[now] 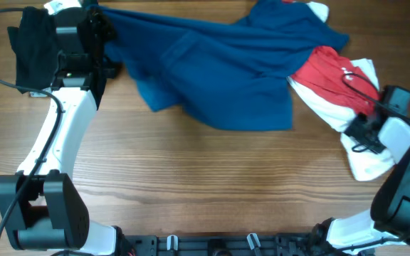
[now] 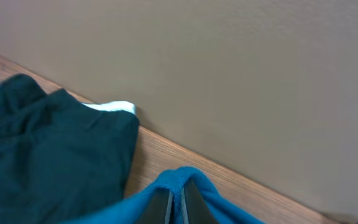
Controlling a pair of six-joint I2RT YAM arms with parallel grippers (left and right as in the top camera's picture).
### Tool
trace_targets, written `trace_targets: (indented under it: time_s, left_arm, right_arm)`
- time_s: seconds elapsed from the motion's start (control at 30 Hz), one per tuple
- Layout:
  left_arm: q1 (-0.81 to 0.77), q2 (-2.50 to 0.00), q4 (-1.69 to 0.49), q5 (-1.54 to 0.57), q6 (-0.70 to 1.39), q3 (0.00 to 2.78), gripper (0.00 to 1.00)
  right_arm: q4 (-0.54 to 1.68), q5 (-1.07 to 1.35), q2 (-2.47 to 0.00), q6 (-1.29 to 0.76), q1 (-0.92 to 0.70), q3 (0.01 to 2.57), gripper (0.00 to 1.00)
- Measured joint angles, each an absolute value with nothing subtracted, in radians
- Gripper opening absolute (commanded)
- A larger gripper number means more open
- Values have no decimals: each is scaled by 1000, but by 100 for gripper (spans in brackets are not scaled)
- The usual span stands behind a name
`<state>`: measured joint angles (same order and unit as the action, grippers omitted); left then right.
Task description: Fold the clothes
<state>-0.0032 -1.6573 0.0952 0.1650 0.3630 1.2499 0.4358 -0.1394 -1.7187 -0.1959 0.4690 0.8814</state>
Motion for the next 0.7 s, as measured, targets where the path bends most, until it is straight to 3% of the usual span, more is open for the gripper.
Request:
trace_targets:
  time_s: [0.13,0.27,0.4,0.5,0.6,0.7]
  left_arm:
    - [15,-1657,76,174,345,1250,4]
    - [3,-1657,39,141,341,1250,4]
    - [-33,-1657,-21,132,341,1250,4]
    - [-58,-1657,-64,130,341,1250,4]
    - [-73,-1657,-75,130,341,1250,4]
    - [-76,-1656,-86,130,341,1250,4]
  right_arm:
    - [444,-102,-1717,-208,553,882,70]
    - [470,187,-1639,-37,537,882,70]
    - [311,441,-1457,81,418,910,68]
    - [230,493,-1462,118,317,922,51]
    - [117,516,-1552,138,236,922,50]
    - [-15,523,-1674,141,210,921,43]
